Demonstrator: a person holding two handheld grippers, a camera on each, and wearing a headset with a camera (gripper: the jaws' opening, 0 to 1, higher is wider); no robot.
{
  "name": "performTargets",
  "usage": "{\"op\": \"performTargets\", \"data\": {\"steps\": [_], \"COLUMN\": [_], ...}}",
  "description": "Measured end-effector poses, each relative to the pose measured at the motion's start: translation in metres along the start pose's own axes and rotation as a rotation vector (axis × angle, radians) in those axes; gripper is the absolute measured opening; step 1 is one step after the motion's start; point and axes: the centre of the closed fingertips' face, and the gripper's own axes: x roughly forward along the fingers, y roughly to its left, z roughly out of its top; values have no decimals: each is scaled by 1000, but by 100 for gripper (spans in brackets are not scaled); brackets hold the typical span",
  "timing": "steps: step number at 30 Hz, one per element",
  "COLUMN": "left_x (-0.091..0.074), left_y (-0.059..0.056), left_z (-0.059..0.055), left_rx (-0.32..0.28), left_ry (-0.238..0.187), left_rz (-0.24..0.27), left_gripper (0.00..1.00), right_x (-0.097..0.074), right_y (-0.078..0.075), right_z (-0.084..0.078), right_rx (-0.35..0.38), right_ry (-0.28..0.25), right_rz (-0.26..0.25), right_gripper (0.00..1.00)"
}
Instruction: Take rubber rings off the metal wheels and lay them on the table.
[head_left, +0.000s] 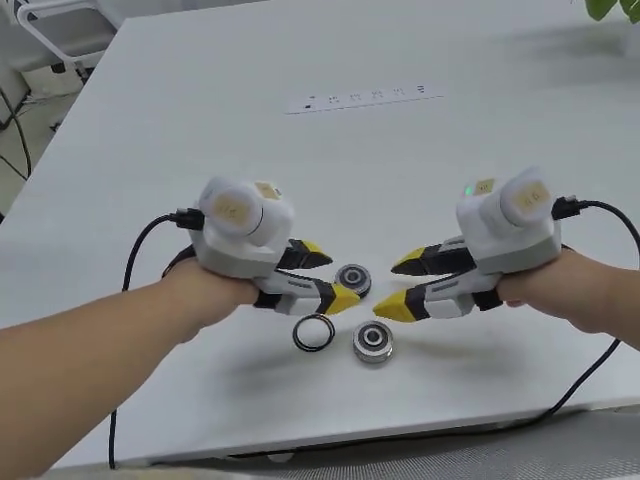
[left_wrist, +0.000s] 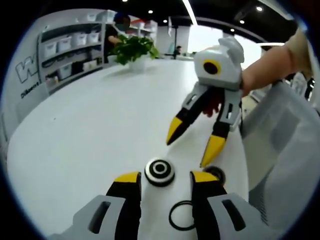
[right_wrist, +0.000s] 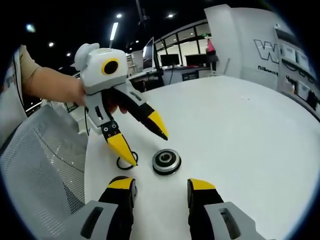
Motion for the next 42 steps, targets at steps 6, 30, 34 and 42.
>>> {"op": "performTargets", "data": {"steps": [6, 30, 34, 42], "left_x": [6, 17, 16, 16], "left_y": [1, 5, 6, 6], "left_z": [1, 2, 1, -1], "left_rx": [26, 53, 48, 45], "left_ry": [9, 13, 14, 14], "left_rz": [-4, 41, 45, 49], "left_gripper": [26, 14, 14, 14], "right_x": [0, 9, 17, 28], "right_y": [1, -2, -5, -6], "right_z": [-2, 6, 8, 9], "right_rx": [8, 8, -2, -28], "right_ry": [0, -17, -17, -10], "right_rz": [0, -6, -8, -22], "right_gripper": [40, 40, 40, 38]}}
